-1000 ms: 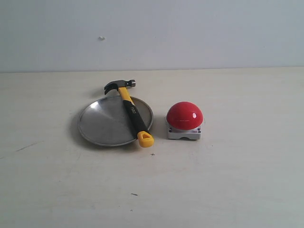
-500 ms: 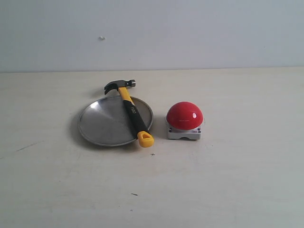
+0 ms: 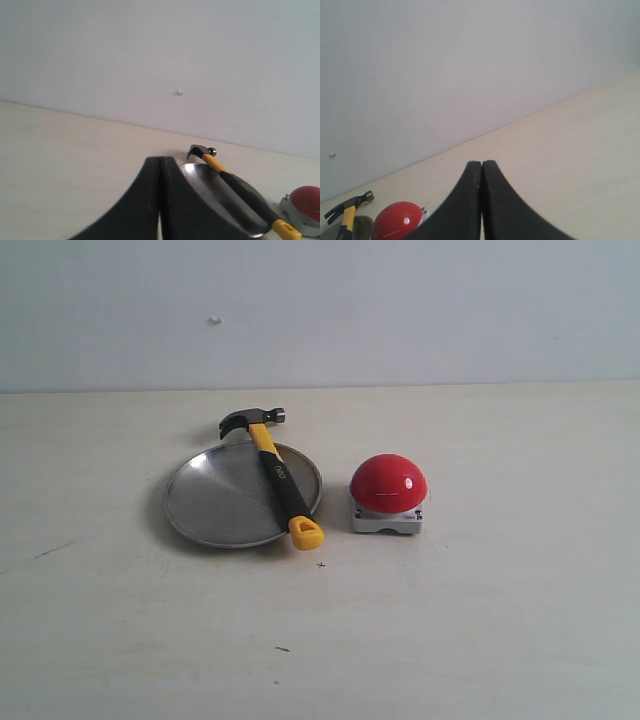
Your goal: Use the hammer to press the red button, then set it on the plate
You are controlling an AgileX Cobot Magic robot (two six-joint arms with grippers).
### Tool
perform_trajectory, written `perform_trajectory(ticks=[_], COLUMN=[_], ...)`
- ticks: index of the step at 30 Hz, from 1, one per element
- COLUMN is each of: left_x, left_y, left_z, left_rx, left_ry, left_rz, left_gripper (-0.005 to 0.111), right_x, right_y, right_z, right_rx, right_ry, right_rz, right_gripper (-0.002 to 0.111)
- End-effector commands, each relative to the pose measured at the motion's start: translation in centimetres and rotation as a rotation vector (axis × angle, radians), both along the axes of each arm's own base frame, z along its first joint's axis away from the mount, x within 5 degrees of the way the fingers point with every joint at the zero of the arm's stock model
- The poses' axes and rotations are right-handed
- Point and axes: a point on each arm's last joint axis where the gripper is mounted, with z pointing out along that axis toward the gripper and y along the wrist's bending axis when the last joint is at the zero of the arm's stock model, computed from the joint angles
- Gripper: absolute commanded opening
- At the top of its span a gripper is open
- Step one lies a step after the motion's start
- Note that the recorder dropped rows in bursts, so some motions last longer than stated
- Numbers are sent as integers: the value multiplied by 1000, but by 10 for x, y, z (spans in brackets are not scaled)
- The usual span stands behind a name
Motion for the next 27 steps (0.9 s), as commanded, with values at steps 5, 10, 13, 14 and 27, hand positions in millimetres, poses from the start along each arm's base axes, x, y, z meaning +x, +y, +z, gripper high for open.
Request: perform_trajectory(ticks=[5, 10, 13, 14, 27], left_x=[-1, -1, -1, -1, -1], left_y=[1, 1, 1, 1, 1], left_z=[-3, -3, -3, -3, -3], left_rx=[113, 175, 181, 181, 181], left_ry=[19, 10, 9, 9, 9], left_rz=[5, -1, -1, -1, -1], left_gripper=[0, 0, 0, 0, 0], right_x=[0, 0, 0, 0, 0], right_y=[0, 0, 0, 0, 0], right_z=[-1, -1, -1, -1, -1], right_rx=[-10, -10, -10, -10, -10], right_ry=[1, 1, 1, 1, 1], right_rz=[-6, -6, -6, -6, -6], right_gripper=[0, 0, 0, 0, 0])
